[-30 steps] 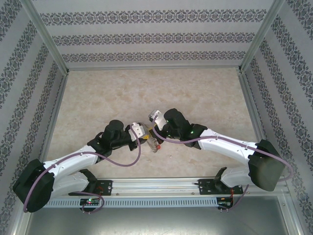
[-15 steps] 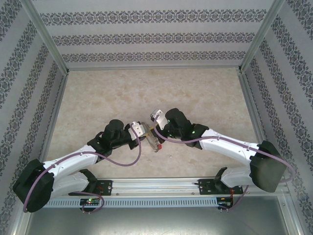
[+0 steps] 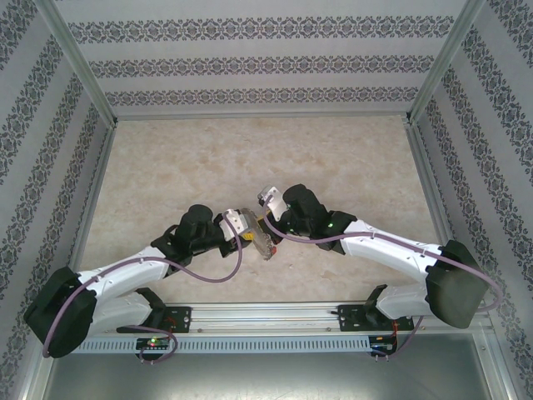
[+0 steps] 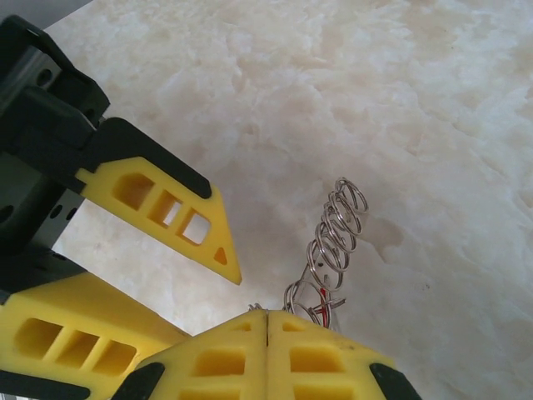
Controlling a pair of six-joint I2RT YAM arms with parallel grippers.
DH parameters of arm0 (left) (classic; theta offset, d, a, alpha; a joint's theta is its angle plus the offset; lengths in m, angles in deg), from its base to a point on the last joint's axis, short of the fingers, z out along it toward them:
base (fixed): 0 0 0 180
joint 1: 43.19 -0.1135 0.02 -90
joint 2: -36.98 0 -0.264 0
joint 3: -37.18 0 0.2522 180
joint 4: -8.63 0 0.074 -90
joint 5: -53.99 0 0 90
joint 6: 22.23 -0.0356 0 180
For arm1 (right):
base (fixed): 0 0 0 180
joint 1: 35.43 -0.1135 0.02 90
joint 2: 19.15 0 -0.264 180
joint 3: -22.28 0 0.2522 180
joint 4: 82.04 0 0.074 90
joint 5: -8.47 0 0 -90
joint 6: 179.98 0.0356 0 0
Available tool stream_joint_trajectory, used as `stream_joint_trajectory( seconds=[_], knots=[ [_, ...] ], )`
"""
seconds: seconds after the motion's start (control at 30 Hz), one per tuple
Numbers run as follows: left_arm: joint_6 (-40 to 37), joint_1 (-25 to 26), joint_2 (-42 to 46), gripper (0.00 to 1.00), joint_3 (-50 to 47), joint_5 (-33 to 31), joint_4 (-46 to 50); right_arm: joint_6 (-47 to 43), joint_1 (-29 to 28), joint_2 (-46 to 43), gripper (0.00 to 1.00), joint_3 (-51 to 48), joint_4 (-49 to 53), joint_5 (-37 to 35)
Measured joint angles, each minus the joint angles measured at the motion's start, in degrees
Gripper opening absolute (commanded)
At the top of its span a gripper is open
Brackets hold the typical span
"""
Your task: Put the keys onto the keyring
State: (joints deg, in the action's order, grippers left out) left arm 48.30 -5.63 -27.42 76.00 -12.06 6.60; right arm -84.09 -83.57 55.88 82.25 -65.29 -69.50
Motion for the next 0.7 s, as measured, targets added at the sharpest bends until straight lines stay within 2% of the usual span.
stream_joint_trajectory(
  seconds=[0.23,0.5,0.7],
  knots=[
    [-0.2,0.0,-2.6,0.36,2.1,0.0,-0.1,0.0,0.0,0.0,0.0,0.0,0.0,0.5],
    [-1.1,0.0,-3.3,0.25,2.7,0.5,0.0,0.0,0.0,0.0,0.0,0.0,0.0,1.1],
    [-1.3,0.0,-4.1,0.22,3.1,1.5,-0.1,0.0,0.0,0.0,0.0,0.0,0.0,1.3]
  ],
)
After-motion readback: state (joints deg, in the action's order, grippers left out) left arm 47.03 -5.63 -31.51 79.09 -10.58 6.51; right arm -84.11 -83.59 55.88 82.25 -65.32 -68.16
